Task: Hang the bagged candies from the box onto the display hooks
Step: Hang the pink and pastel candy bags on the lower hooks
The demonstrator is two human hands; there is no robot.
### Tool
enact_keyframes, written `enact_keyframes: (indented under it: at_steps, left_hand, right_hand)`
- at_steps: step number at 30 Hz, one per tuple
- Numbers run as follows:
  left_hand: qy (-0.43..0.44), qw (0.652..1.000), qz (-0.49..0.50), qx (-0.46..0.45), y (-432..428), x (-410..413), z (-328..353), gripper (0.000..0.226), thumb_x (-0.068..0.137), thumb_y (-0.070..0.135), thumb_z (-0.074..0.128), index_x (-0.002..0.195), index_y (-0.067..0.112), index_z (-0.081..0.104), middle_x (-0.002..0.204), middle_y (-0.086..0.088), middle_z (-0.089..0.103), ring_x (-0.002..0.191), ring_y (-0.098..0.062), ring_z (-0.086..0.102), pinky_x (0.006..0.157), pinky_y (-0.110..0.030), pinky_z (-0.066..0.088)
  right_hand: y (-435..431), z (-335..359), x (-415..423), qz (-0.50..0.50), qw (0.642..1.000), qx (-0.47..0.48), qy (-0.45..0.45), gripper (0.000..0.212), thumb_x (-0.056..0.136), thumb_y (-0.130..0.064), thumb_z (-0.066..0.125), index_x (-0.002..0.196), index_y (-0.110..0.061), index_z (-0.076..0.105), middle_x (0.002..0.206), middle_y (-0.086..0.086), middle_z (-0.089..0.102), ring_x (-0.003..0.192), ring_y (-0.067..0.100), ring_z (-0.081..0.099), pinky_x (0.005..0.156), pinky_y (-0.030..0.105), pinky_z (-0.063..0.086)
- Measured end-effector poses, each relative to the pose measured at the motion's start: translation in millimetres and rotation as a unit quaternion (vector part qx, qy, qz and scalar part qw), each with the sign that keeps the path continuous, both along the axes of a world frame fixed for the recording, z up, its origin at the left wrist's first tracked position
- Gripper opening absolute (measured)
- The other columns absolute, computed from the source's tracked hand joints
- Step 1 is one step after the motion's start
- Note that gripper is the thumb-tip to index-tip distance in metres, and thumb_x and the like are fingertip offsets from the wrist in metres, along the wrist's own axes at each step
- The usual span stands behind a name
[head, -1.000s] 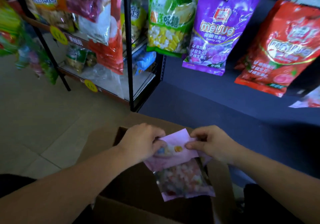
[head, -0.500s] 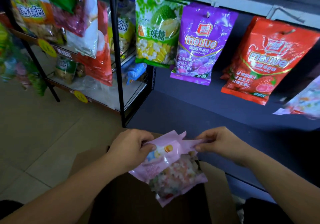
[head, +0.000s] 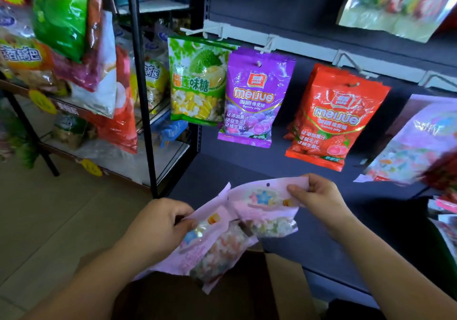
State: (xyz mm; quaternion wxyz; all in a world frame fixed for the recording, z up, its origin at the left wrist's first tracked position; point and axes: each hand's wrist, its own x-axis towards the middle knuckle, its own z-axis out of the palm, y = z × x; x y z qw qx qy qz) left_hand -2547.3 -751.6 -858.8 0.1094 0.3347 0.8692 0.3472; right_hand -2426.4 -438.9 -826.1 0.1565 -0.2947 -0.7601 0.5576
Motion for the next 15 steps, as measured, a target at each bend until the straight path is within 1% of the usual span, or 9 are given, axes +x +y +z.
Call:
enact_keyframes:
  at_steps: [1,3,5,6,7,9,11,12,15]
  left_hand:
    - [0.003,1.000,-0.005,-0.011,1,3,1,0.030,0.089,0.027,0.071,0.063,0.022,0.059,0.056,0.003,0.051,0.052,-0.007,0.046,0.053,-0.029,0.037]
    - [0.015,1.000,-0.013,-0.020,11,11,9,0.032,0.087,0.027,0.070,0.062,0.017,0.055,0.056,-0.001,0.048,0.051,-0.007,0.042,0.053,-0.031,0.035]
    - [0.029,0.999,-0.013,-0.014,27,18,20,0.037,0.085,0.025,0.071,0.055,0.022,0.050,0.053,0.005,0.046,0.050,-0.007,0.043,0.054,-0.031,0.036]
    - [0.034,0.999,-0.017,-0.012,35,21,27,0.034,0.085,0.023,0.072,0.055,0.024,0.056,0.054,0.007,0.051,0.052,-0.007,0.048,0.054,-0.032,0.041]
    - [0.038,0.999,-0.024,-0.005,44,24,34,0.025,0.084,0.021,0.073,0.061,0.023,0.063,0.057,0.005,0.056,0.056,-0.009,0.054,0.057,-0.037,0.047]
    - [0.040,0.999,-0.019,0.010,59,31,46,0.007,0.082,0.016,0.075,0.085,0.023,0.075,0.063,-0.004,0.060,0.058,-0.015,0.055,0.062,-0.040,0.050]
    - [0.025,0.999,-0.014,0.037,72,39,56,0.039,0.081,0.014,0.078,0.114,0.034,0.073,0.064,-0.010,0.059,0.058,-0.021,0.053,0.061,-0.030,0.047]
    - [0.021,0.998,-0.022,0.048,79,42,60,0.047,0.081,0.015,0.078,0.121,0.037,0.069,0.064,-0.010,0.057,0.054,-0.019,0.049,0.058,-0.025,0.044]
    - [0.031,0.995,-0.071,0.058,101,51,72,0.034,0.082,0.015,0.075,0.110,0.035,0.071,0.060,-0.011,0.042,0.051,-0.011,0.032,0.053,-0.024,0.033]
  right_hand:
    - [3,2,4,-0.004,1.000,0.005,0.002,0.006,0.093,0.001,0.070,0.093,0.004,0.065,0.080,0.014,0.076,0.071,0.025,0.076,0.082,0.046,0.058]
    - [5,3,10,-0.010,1.000,0.011,0.004,0.005,0.092,-0.002,0.071,0.091,0.000,0.066,0.085,0.018,0.077,0.077,0.029,0.076,0.083,0.048,0.059]
    - [3,4,14,-0.018,1.000,-0.002,0.019,0.008,0.093,-0.002,0.071,0.090,0.001,0.064,0.090,0.024,0.076,0.077,0.030,0.076,0.081,0.047,0.059]
    - [2,5,15,-0.018,1.000,-0.005,0.025,0.010,0.093,-0.003,0.071,0.090,0.002,0.063,0.092,0.026,0.075,0.077,0.030,0.075,0.079,0.046,0.058]
    - [1,7,16,-0.013,0.999,-0.001,0.031,0.010,0.092,-0.004,0.072,0.089,0.000,0.063,0.092,0.026,0.074,0.077,0.032,0.074,0.078,0.047,0.058]
    - [1,12,20,-0.002,0.999,0.009,0.045,0.011,0.092,-0.007,0.073,0.086,-0.006,0.064,0.089,0.021,0.076,0.081,0.036,0.075,0.078,0.051,0.059]
    - [3,18,25,-0.003,0.998,0.010,0.055,0.012,0.093,-0.007,0.072,0.084,-0.011,0.065,0.087,0.014,0.078,0.084,0.037,0.076,0.078,0.054,0.059]
    - [5,21,29,-0.004,0.998,0.009,0.059,0.013,0.093,-0.008,0.072,0.083,-0.013,0.064,0.087,0.014,0.078,0.085,0.037,0.076,0.078,0.056,0.059]
    - [16,31,42,-0.007,0.997,0.008,0.076,0.014,0.092,-0.012,0.070,0.083,-0.015,0.060,0.088,0.019,0.075,0.083,0.040,0.073,0.074,0.057,0.057]
